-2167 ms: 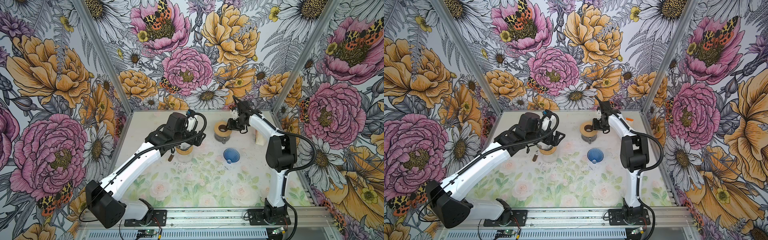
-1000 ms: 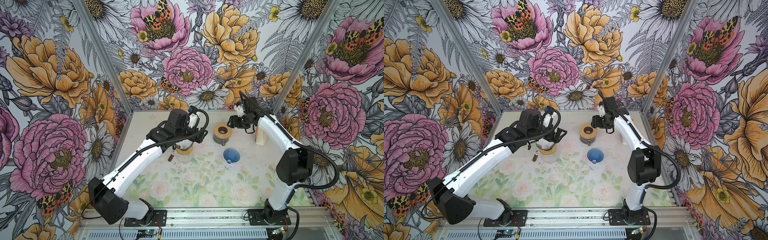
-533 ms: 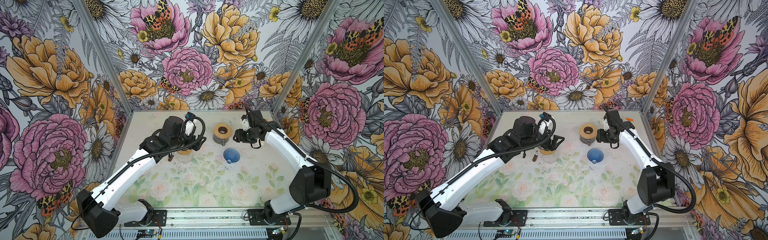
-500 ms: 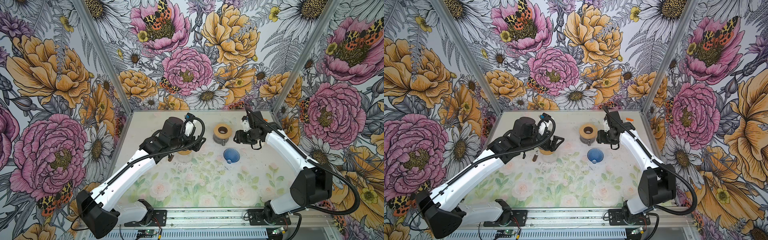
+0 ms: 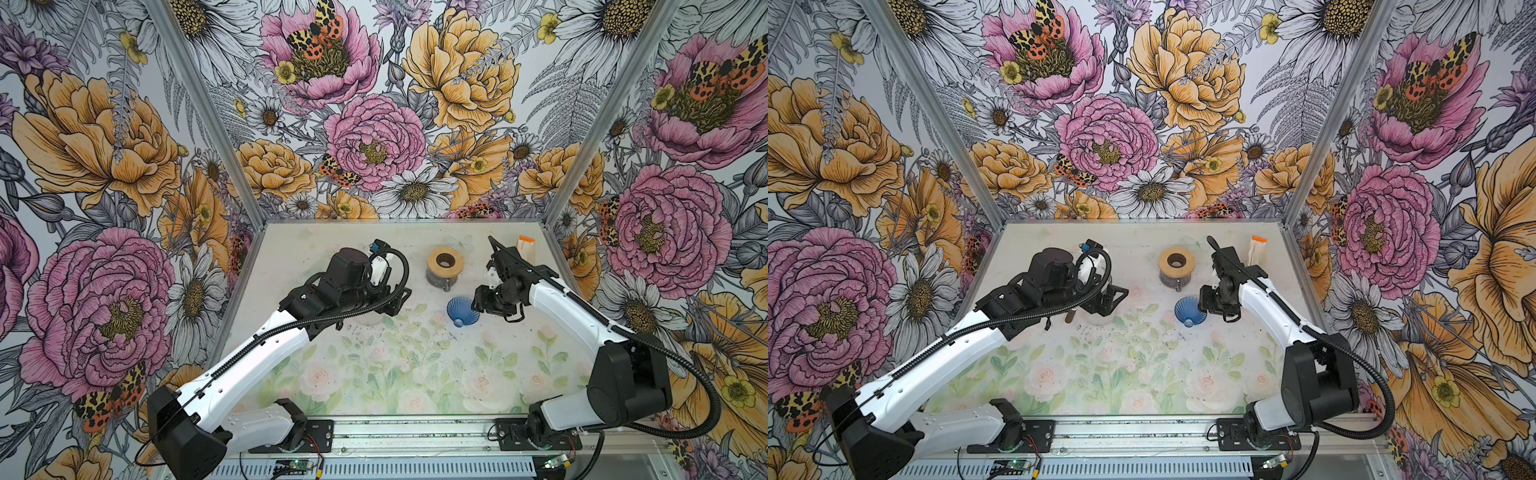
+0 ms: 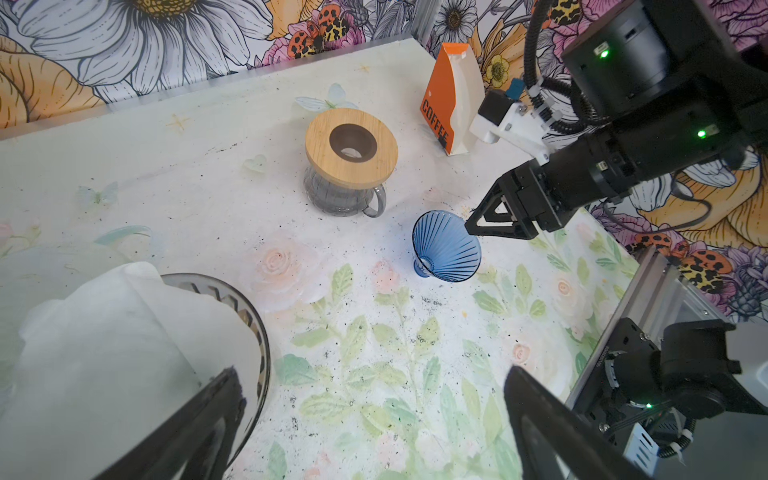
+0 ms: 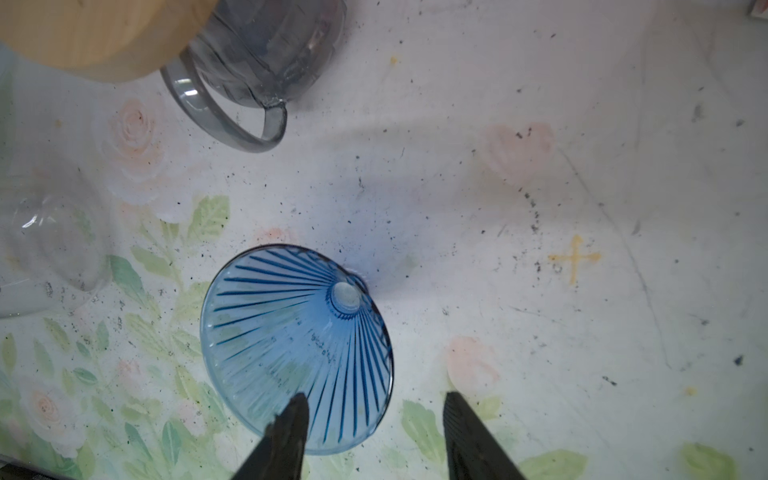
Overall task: Place the coffee filter in the dripper
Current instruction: 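Move the right gripper to the blue ribbed dripper and grasp its rim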
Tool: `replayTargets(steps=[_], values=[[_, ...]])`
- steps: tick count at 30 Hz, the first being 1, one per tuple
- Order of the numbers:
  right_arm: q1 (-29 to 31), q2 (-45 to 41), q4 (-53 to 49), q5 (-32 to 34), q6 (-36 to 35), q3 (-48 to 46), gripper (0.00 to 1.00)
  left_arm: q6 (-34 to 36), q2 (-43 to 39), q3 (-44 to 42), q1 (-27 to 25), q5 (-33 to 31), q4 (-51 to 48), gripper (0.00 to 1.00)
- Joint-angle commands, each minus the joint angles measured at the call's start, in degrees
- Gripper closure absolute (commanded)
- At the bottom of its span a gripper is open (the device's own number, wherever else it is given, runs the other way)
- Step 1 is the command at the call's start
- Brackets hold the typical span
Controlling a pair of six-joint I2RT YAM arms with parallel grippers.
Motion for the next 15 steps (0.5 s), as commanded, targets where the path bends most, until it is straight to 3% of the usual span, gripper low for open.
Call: replayTargets(steps=[1, 15], values=[[0.47, 1.45, 3.19, -1.47, 1.16, -0.82, 0.49, -0.85, -0.70, -1.04, -0.44, -1.02, 1.76, 0.01], [1.89, 6.55, 7.91, -2.05, 3.26, -2.28, 0.65, -0.87, 1.21, -0.51, -0.53, -0.34, 1.74, 0.01]])
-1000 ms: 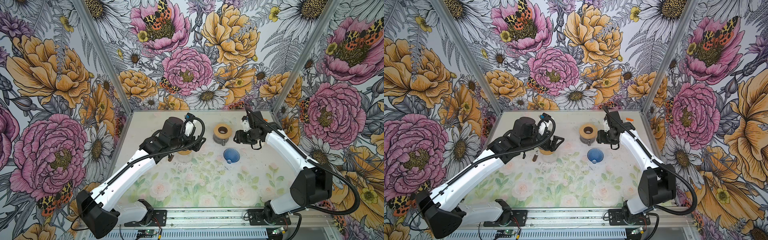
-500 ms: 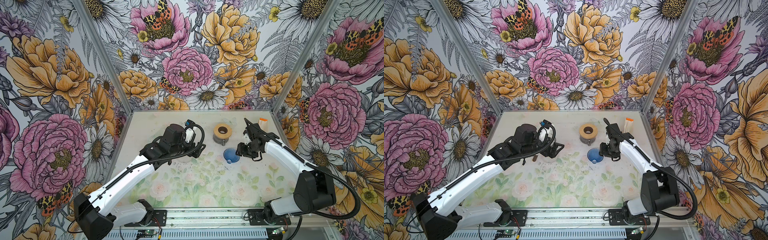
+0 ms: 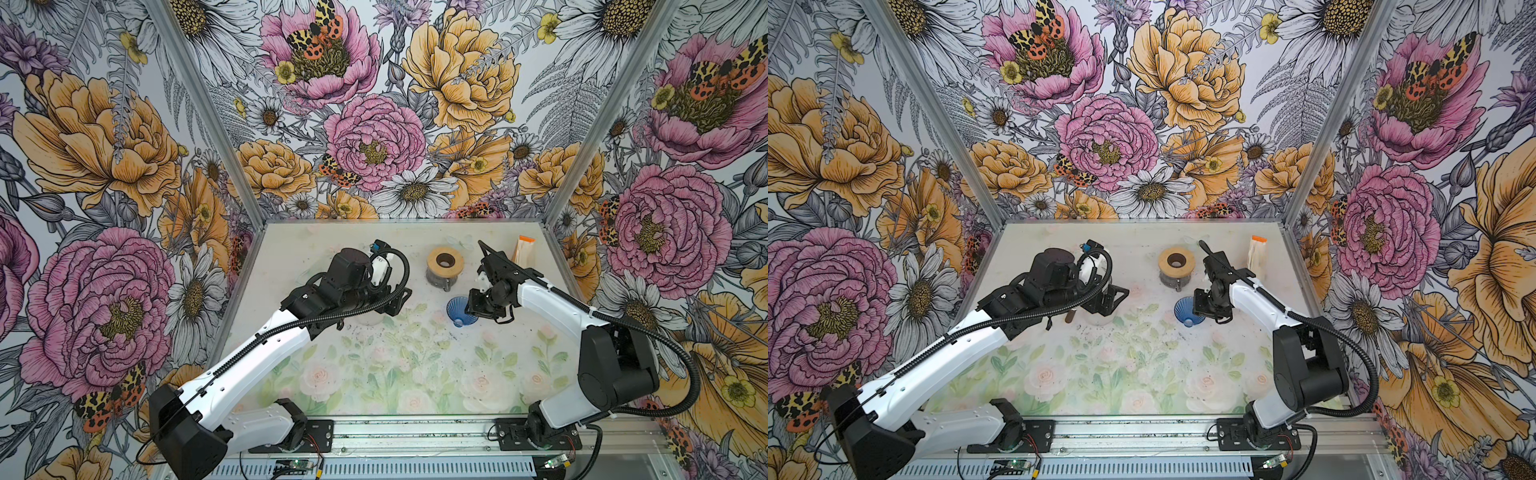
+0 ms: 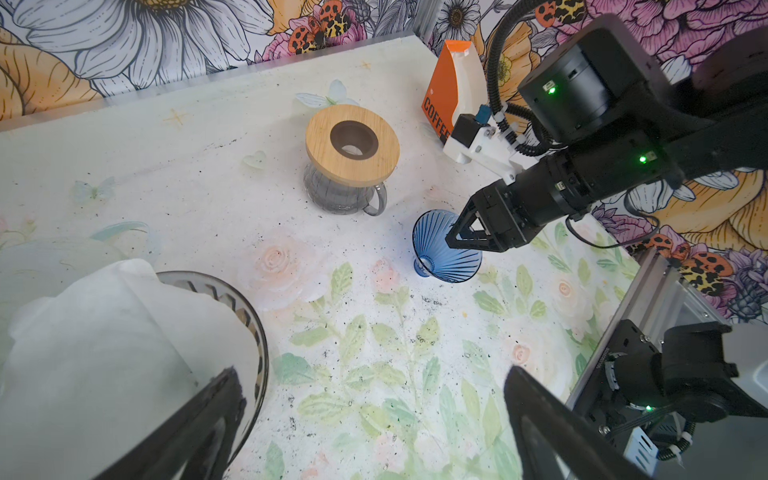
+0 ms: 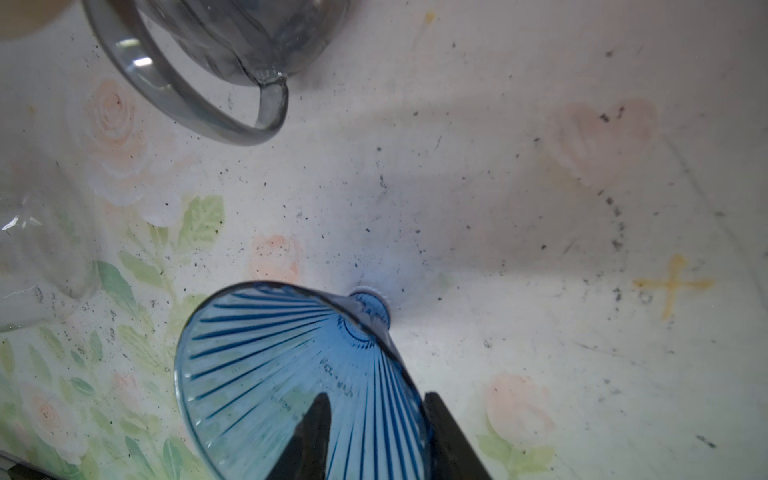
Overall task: Place the coffee filter in the dripper
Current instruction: 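Move the right gripper to the blue ribbed dripper and grasp its rim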
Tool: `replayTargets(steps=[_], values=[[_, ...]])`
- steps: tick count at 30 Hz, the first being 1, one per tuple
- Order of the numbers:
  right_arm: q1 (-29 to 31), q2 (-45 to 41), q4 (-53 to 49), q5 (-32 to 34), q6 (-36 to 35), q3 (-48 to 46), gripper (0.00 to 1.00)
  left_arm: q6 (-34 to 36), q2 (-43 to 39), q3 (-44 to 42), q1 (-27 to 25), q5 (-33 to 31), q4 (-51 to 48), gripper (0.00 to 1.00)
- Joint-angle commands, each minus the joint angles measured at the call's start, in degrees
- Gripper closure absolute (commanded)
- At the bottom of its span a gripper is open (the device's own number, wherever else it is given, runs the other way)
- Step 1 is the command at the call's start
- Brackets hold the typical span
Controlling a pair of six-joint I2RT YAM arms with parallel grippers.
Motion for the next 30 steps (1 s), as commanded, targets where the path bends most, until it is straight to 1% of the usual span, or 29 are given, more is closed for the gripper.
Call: replayTargets(steps=[1, 15, 30], values=[[0.33, 1.63, 2.08, 0.04, 0.77, -0.40, 0.66, -0.52, 0.61, -0.19, -0.53, -0.32, 1.44, 0.01], [0.51, 1.80, 3.07, 1.73, 1.19, -1.01, 0.78, -0.67, 1.15, 0.11, -0.62, -0.45, 1.46, 0.01], [0.51, 1.25, 3.07, 1.88, 1.28, -0.93, 0.86, -0.83, 1.03, 0.03, -0.71, -0.28, 1.46, 0.01]])
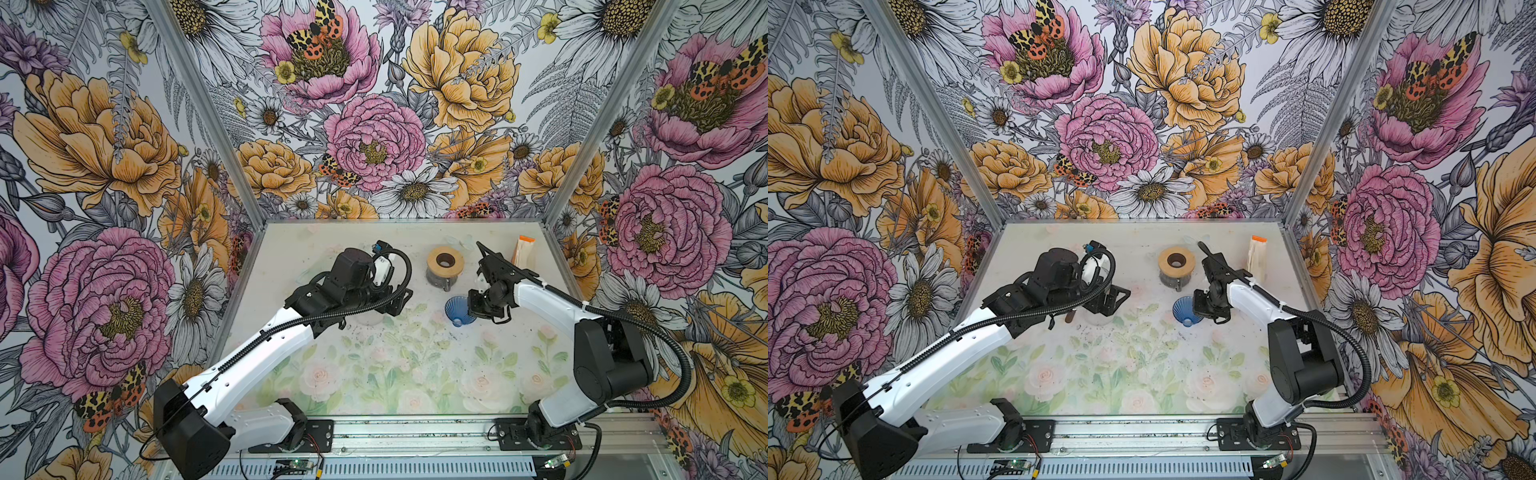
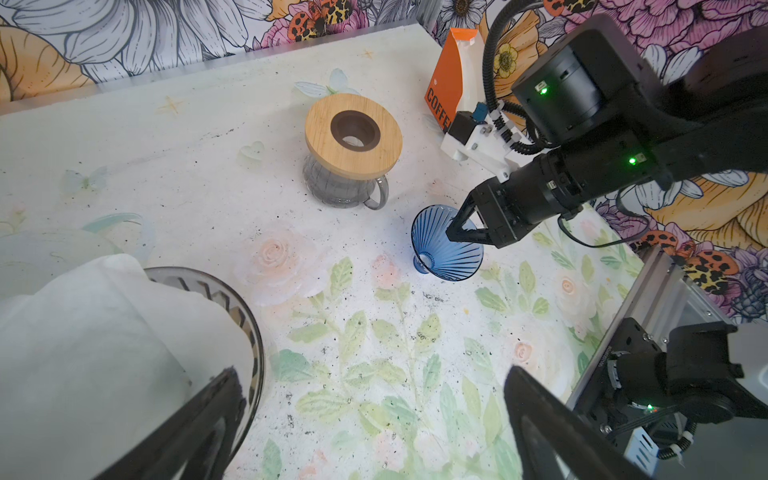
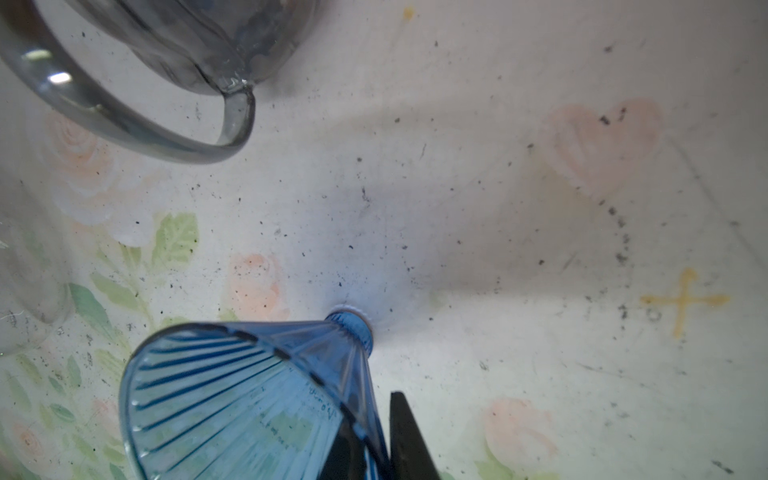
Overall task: Place the coffee filter in the dripper
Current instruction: 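Move the right gripper to the blue ribbed dripper and grasp its rim, then lift the blue dripper with the right gripper over the wooden ring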
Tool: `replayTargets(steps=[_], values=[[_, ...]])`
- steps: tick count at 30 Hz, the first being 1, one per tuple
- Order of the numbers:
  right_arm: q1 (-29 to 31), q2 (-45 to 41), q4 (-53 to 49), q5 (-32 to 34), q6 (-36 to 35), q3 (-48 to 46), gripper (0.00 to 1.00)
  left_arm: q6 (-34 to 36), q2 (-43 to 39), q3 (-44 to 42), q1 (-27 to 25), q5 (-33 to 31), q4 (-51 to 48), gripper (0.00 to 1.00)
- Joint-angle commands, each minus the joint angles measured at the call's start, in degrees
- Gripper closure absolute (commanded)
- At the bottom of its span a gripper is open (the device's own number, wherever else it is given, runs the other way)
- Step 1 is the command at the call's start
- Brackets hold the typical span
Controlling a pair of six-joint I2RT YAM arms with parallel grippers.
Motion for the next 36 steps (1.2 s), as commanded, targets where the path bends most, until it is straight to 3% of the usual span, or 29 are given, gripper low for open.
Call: replayTargets(steps=[1, 16, 36], values=[[0.47, -0.55, 1.11, 0.75, 0.33, -0.18, 0.86, -0.45, 0.05, 0.06, -0.49, -0.20, 1.41, 0.01], [0.48, -1.64, 0.93, 0.39, 0.47, -0.45, 0.92, -0.46, -0.02, 0.40, -0.47, -0.70, 1.46, 0.01], [0.64, -9.59, -5.51, -5.83, -3.40, 4.14, 0.94, -0.28, -1.23, 1.78, -0.60, -1.23, 1.46, 0.01]])
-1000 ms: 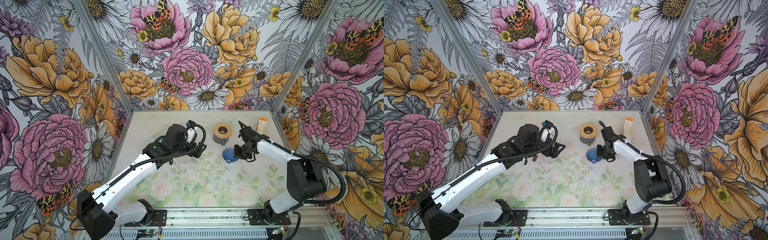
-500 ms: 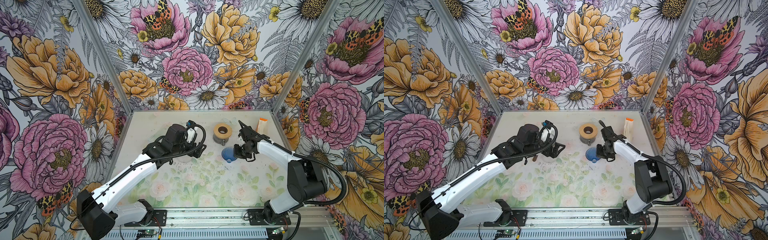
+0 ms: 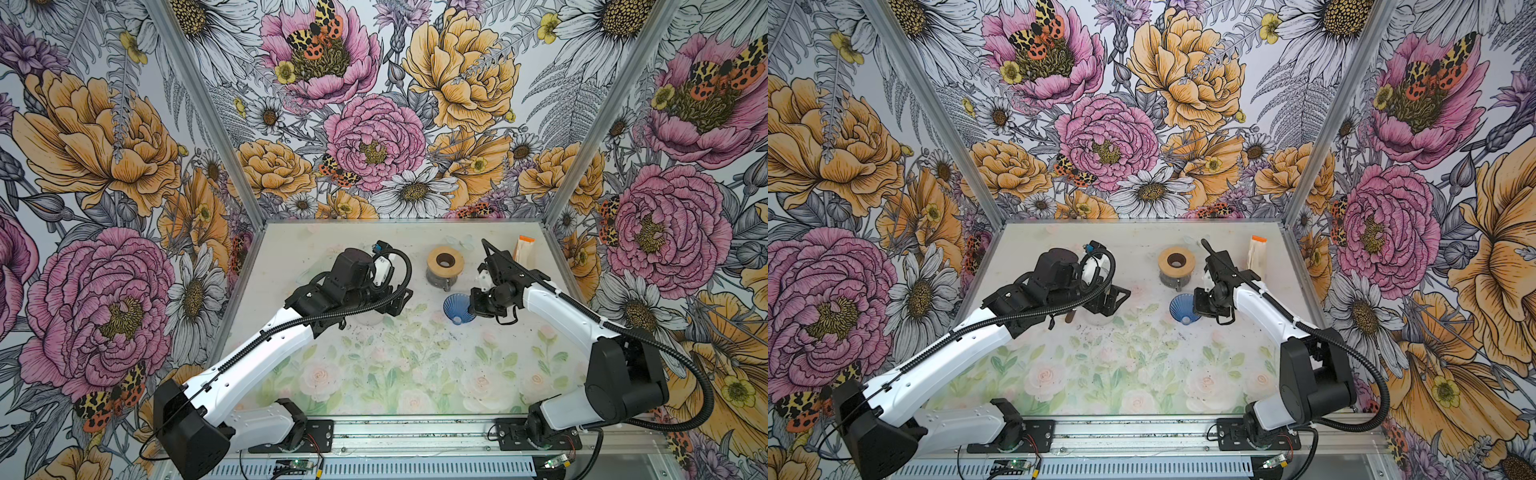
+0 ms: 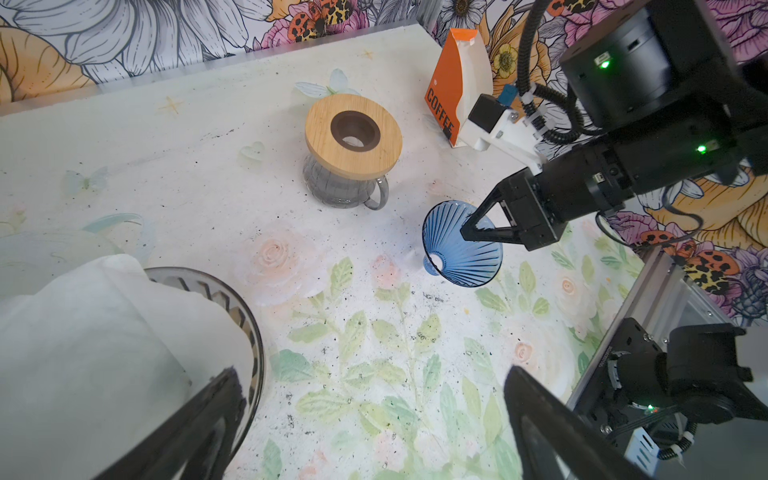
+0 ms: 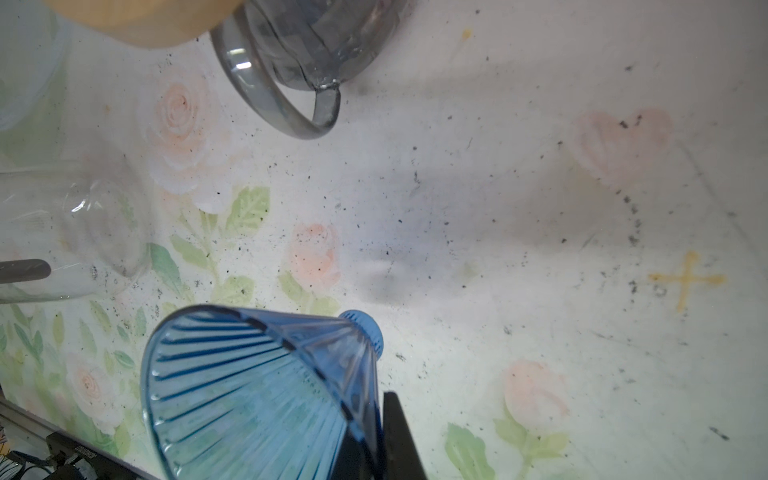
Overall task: Place the coffee filter in the dripper
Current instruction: 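Lift the blue dripper with the right gripper over the wooden ring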
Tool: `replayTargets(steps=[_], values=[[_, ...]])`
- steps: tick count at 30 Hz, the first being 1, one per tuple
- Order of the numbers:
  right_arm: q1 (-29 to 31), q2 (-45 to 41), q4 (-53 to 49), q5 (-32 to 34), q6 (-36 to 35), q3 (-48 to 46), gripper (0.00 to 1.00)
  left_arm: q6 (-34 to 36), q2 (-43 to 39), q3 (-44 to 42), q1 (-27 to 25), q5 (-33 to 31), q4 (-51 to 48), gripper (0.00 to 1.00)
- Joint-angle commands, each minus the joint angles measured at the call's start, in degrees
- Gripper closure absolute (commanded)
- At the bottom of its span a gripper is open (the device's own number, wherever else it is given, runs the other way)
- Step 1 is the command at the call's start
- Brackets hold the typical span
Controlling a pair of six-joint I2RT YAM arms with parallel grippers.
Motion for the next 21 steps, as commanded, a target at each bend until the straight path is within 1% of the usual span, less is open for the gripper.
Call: replayTargets(steps=[1, 11, 18, 21], values=[[0.36, -2.79, -1.83, -1.74, -1.21, 4.17, 0.94, -0.19, -1.17, 1.97, -0.51, -1.05, 1.46, 0.01], [-0.13, -1.41, -2.16, -1.27, -1.88, 14.19, 0.94, 0.17, 0.76, 5.63, -0.51, -1.90, 2.30, 0.01], [-1.37, 4.45, -2.06, 0.90, -3.11, 23.40, 0.94, 2.24, 3.41, 8.49, -0.34, -1.03, 3.86, 0.01], [-1.93, 7.23, -2.06, 0.52, -3.90, 27.29, 0.93, 3.38, 5.12, 9.59, 0.73, -0.68, 4.48, 0.01]])
